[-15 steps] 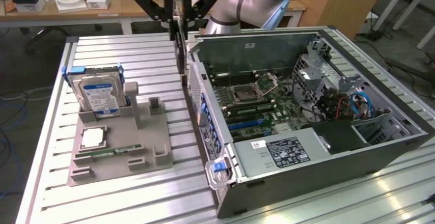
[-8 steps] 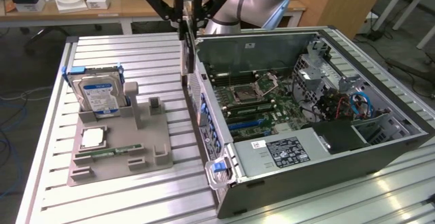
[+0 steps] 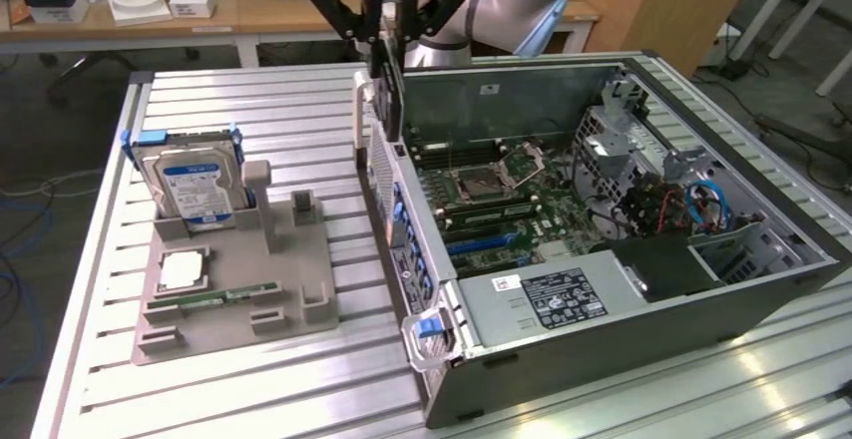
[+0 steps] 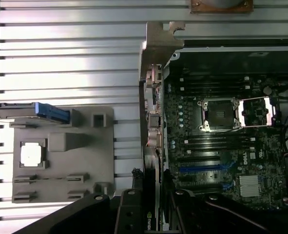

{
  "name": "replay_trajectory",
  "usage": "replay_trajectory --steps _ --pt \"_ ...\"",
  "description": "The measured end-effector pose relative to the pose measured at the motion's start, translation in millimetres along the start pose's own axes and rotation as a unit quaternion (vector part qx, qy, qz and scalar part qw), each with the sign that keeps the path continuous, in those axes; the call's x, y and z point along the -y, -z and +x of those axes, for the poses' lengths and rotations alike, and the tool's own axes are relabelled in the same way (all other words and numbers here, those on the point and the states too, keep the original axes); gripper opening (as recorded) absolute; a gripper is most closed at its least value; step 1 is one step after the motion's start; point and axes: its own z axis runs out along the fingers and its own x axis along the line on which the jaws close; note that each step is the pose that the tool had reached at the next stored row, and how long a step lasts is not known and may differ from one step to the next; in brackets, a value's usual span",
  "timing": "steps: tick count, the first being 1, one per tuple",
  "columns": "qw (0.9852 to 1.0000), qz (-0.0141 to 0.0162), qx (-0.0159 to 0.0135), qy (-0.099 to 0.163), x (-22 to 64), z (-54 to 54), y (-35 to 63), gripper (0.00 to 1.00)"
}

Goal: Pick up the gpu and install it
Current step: 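Pick up the gpu and move the gpu toward the slot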

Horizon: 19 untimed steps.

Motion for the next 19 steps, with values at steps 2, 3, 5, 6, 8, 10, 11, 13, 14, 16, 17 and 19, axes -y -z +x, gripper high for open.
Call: replay_trajectory --steps 2,3,5,6,8,10,11,13,14,16,17,19 --pt "1.0000 0.0000 0.0000 0.000 -0.3 -4.4 -0.3 0.26" --pt "1.0000 0.0000 0.0000 0.000 -0.6 -9.0 -0.5 0.26" --pt "1.0000 0.0000 0.0000 0.000 -0.9 -14.1 -0.9 0.26" --pt "1.0000 0.0001 0.0000 0.000 -1.1 -16.7 -0.9 0.26" --pt "1.0000 0.0000 0.0000 0.000 -1.3 -21.4 -1.2 0.26" --pt "1.0000 0.0000 0.0000 0.000 -1.6 -25.6 -1.4 0.26" --pt "1.0000 0.0000 0.0000 0.000 -1.7 -27.6 -1.5 0.26" --pt "1.0000 0.0000 0.0000 0.000 -2.0 -31.5 -1.8 0.26" --pt "1.0000 0.0000 0.0000 0.000 -2.1 -33.7 -1.9 0.26" --pt "1.0000 0.0000 0.0000 0.000 -2.4 -38.0 -2.1 0.26" --pt "1.0000 0.0000 0.0000 0.000 -2.5 -40.2 -2.3 0.26" --pt "1.0000 0.0000 0.0000 0.000 -2.7 -44.5 -2.5 0.26"
